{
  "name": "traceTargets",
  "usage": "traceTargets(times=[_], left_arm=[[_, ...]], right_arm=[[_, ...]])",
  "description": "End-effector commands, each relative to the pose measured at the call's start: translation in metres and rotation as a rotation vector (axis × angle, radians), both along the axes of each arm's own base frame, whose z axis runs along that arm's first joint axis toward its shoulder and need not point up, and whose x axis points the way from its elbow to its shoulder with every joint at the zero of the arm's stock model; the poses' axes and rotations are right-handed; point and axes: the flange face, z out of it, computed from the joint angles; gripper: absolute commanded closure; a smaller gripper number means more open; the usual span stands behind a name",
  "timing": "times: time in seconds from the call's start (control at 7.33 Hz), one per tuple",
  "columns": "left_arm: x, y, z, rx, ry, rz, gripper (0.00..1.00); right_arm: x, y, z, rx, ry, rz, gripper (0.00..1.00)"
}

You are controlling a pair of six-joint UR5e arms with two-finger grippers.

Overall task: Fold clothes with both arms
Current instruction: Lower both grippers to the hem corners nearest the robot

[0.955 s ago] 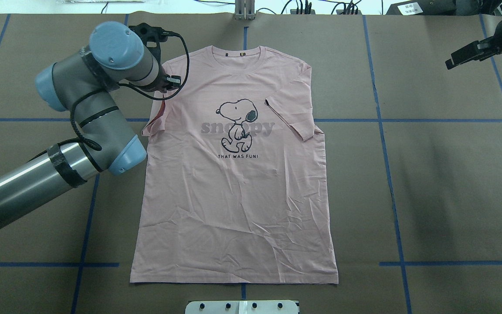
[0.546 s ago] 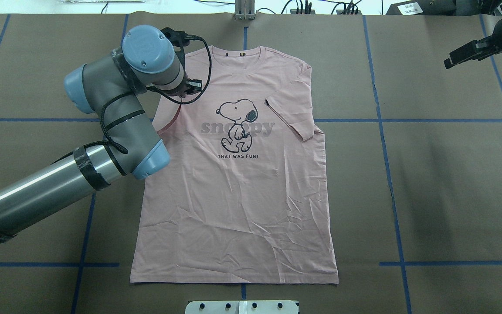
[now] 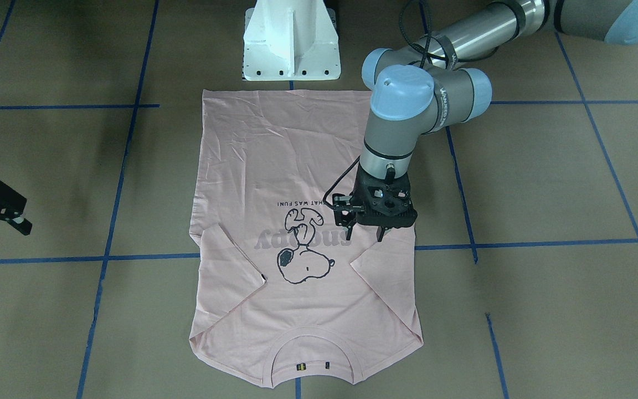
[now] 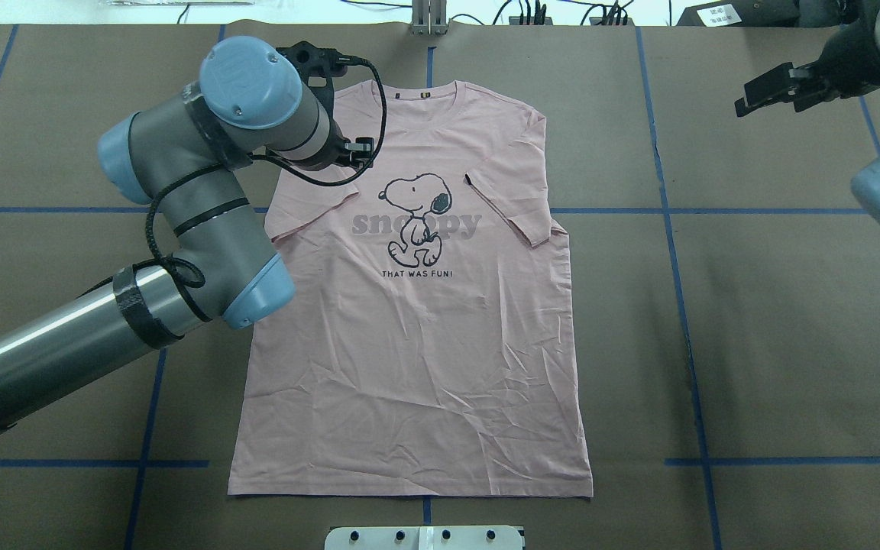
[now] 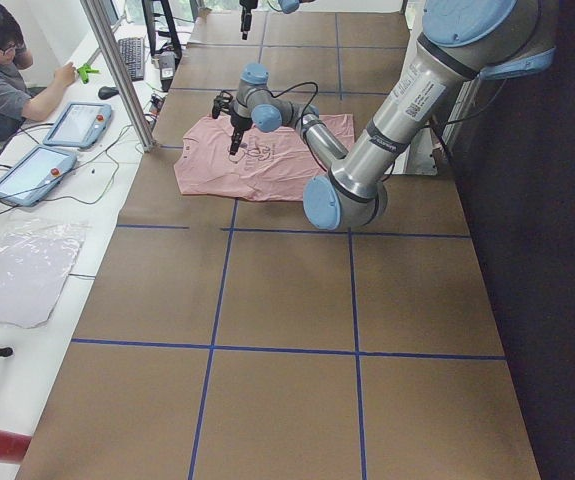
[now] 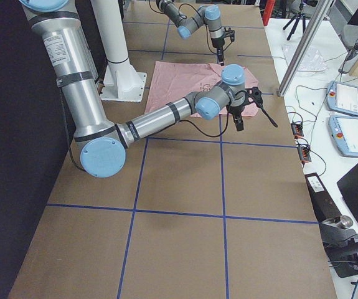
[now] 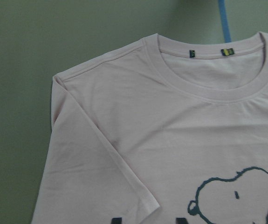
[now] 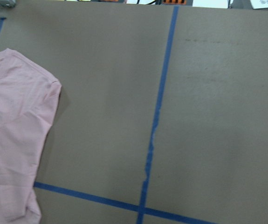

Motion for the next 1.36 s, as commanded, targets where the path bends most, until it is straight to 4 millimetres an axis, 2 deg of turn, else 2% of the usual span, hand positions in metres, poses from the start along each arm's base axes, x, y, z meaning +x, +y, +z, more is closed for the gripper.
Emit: traceTargets(times=[0.0, 0.14, 0.27, 0.55, 0.68, 0.82, 0.96, 1.09, 1.23], left_arm=[[-0.043, 0.053, 0.002, 0.043, 0.073, 0.038, 0.00], [-0.062, 0.096, 0.010, 0.056, 0.100, 0.067, 0.00], [-0.070, 0.118, 0.017, 0.048, 0.111, 0.079, 0.00], [-0.054, 0.184, 0.027, -0.037, 0.153, 0.124, 0.00], [-0.051, 0.220, 0.041, -0.090, 0.154, 0.128, 0.00], [-0.046, 0.252, 0.058, -0.133, 0.139, 0.099, 0.10], [-0.033, 0.284, 0.084, -0.197, 0.119, 0.087, 0.23], [-0.025, 0.312, 0.106, -0.220, 0.114, 0.075, 0.26], [-0.022, 0.329, 0.125, -0.243, 0.102, 0.072, 0.30]], right_arm=[[-0.065, 0.064, -0.055, -0.104, -0.099, 0.025, 0.00], [-0.101, 0.117, -0.070, -0.122, -0.104, 0.058, 0.00], [-0.130, 0.167, -0.077, -0.159, -0.114, 0.075, 0.00], [-0.184, 0.270, -0.074, -0.237, -0.109, 0.146, 0.01], [-0.201, 0.314, -0.067, -0.242, -0.099, 0.169, 0.02], [-0.221, 0.349, -0.061, -0.243, -0.093, 0.194, 0.04], [-0.230, 0.375, -0.051, -0.228, -0.075, 0.203, 0.05], [-0.234, 0.387, -0.054, -0.235, -0.088, 0.212, 0.05], [-0.237, 0.392, -0.054, -0.227, -0.088, 0.209, 0.05]])
